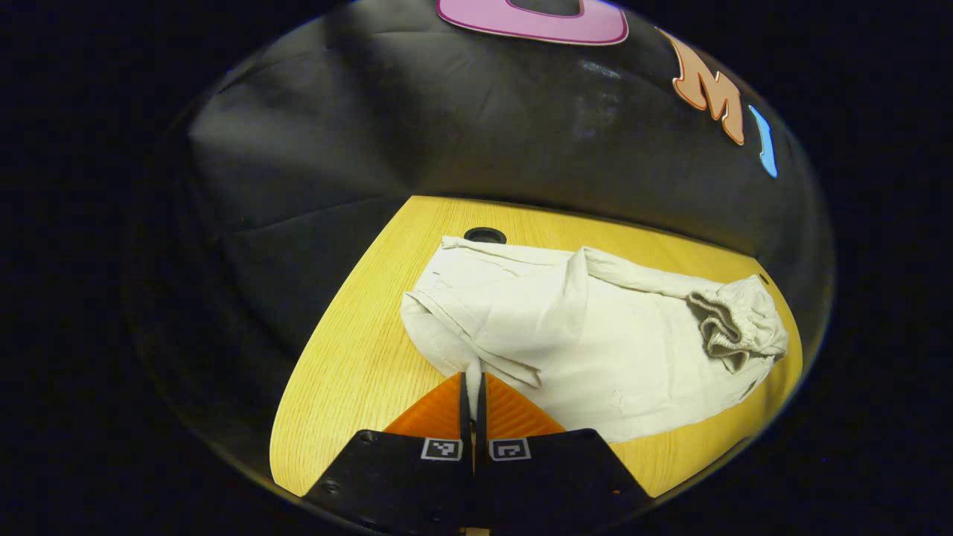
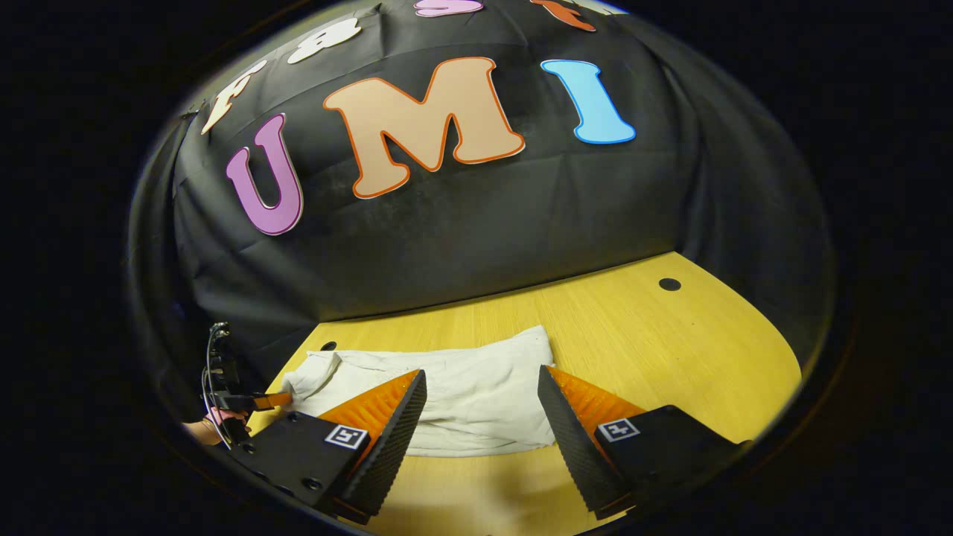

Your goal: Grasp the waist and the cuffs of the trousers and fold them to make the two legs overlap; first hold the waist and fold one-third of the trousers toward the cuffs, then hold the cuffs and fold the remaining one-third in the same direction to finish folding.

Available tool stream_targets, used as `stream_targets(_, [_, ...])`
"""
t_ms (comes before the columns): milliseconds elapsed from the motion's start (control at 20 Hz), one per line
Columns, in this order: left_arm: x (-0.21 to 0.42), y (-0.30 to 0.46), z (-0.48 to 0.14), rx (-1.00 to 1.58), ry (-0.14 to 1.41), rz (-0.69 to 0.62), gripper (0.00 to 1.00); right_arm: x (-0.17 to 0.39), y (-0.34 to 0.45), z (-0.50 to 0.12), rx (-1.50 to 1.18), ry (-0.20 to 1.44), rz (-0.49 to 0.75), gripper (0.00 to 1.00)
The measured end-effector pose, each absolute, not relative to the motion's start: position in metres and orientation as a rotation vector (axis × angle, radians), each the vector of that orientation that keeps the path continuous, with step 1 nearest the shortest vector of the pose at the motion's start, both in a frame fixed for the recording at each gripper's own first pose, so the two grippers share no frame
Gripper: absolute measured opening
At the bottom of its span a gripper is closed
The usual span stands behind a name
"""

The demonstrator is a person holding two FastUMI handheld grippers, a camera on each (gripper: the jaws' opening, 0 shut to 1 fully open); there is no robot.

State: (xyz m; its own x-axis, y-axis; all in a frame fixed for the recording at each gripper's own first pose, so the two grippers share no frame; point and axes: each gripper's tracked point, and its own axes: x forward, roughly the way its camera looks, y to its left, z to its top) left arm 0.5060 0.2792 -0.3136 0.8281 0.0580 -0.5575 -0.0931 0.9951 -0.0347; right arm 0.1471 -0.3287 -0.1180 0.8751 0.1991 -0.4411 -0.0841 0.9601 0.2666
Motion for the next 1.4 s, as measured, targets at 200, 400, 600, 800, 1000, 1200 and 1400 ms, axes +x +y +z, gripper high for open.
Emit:
stream_targets(200, [0.513,0.243,-0.261,-0.157,0.486,0.043,0.0,0.141,-0.35,-0.117,0.206,0.494,0.148,0.96])
stream_targets(400, [0.517,0.19,-0.213,-0.135,0.407,-0.035,0.0,0.139,-0.364,-0.116,0.175,0.493,0.157,0.96])
stream_targets(600, [0.522,0.088,-0.156,-0.084,0.332,-0.164,0.0,0.139,-0.386,-0.106,0.174,0.481,0.19,0.96])
stream_targets(800, [0.522,-0.012,-0.125,0.012,0.287,-0.29,0.0,0.139,-0.424,-0.094,0.184,0.463,0.18,0.96])
stream_targets(1000, [0.513,-0.106,-0.135,0.094,0.309,-0.407,0.0,0.14,-0.462,-0.09,0.196,0.453,0.159,0.96])
stream_targets(1200, [0.493,-0.171,-0.21,0.163,0.428,-0.487,0.0,0.136,-0.493,-0.095,0.183,0.466,0.14,0.96])
stream_targets(1400, [0.469,-0.197,-0.27,0.139,0.55,-0.517,0.17,0.13,-0.507,-0.096,0.187,0.472,0.137,0.96])
